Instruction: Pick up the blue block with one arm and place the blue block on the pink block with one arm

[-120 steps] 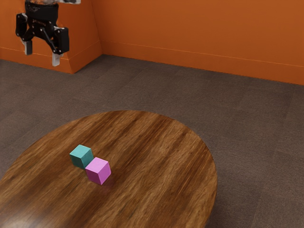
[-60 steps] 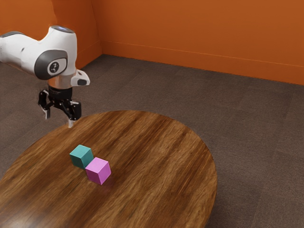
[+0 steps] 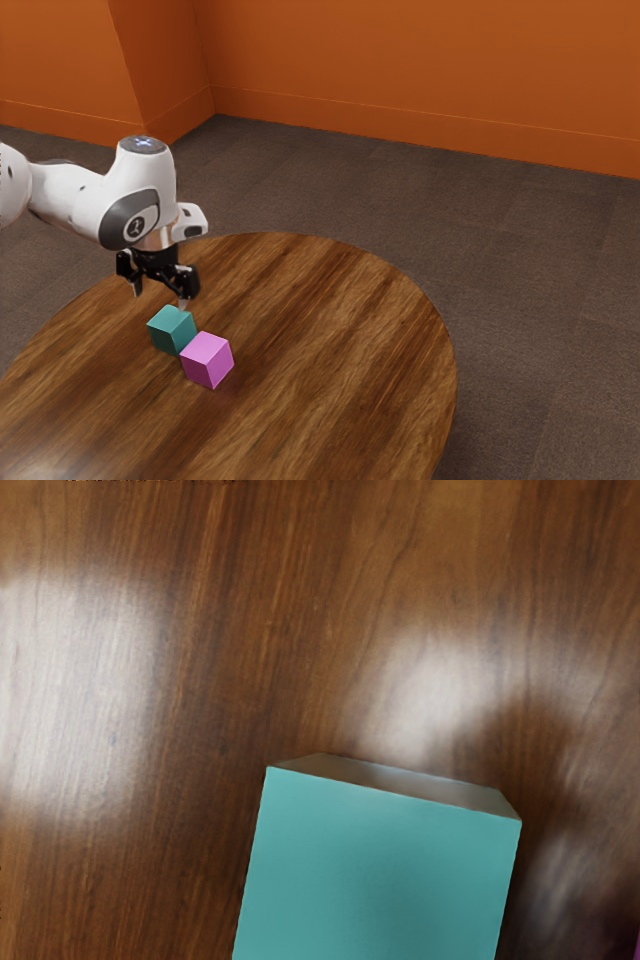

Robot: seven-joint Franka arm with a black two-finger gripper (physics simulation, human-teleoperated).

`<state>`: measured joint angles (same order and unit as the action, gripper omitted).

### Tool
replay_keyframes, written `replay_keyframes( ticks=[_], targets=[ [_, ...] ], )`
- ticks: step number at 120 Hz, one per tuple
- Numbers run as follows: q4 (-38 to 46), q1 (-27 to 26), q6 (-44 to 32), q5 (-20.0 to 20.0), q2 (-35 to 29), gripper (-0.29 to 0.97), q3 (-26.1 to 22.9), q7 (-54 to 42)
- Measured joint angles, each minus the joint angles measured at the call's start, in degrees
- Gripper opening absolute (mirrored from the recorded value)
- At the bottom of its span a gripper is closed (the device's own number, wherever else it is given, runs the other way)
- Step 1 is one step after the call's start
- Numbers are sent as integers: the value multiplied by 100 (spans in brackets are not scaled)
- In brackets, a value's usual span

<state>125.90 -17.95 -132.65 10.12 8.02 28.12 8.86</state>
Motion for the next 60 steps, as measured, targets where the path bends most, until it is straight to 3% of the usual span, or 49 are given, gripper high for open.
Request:
replay_keyframes(
  ticks=[29, 60],
  targets=[
    [-37, 83, -766, -1145, 510, 68, -77, -405],
    [-9, 20, -1041, -1415, 853, 68, -87, -900]
  ],
)
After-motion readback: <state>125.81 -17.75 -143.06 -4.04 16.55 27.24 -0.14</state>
